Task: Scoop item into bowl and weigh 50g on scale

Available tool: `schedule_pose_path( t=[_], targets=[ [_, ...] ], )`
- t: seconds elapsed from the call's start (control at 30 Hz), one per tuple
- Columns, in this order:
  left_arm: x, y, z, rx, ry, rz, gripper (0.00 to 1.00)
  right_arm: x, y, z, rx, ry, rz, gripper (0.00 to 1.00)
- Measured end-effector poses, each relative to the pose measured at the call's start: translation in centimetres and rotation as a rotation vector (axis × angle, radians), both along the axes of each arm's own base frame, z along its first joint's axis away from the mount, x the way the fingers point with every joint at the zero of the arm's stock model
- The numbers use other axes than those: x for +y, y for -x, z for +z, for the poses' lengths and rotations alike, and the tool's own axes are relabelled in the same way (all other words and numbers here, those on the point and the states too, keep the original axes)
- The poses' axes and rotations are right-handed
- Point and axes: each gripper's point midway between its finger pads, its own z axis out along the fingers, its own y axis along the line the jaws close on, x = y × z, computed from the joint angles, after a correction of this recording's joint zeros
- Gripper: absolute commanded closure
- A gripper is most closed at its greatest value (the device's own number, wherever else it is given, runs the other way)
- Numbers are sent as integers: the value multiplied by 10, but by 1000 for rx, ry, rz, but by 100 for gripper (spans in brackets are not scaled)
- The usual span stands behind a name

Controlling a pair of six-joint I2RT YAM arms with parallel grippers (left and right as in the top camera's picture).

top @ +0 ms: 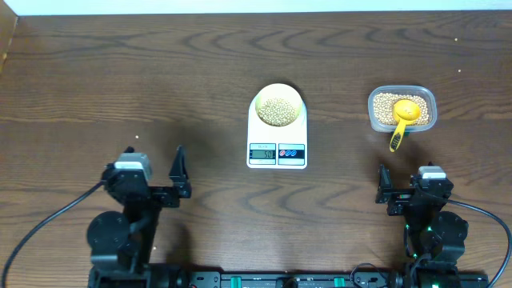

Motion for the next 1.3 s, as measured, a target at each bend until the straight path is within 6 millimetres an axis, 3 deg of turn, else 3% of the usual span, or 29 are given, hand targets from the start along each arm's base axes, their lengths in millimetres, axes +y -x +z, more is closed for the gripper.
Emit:
schedule_pose_path(
  t=[0.23, 0.43, 1.03, 1.3],
  targets=[
    [-15, -14, -47, -8, 13, -85, 6, 0, 0, 0, 0, 0, 0, 1],
    [-22, -12, -76, 5, 20, -129, 6, 0, 0, 0, 0, 0, 0, 1],
    [-24, -3, -108, -57, 18, -141, 6, 0, 0, 0, 0, 0, 0, 1],
    [-24, -3, -108, -62, 18, -140, 6, 0, 0, 0, 0, 0, 0, 1]
  ],
)
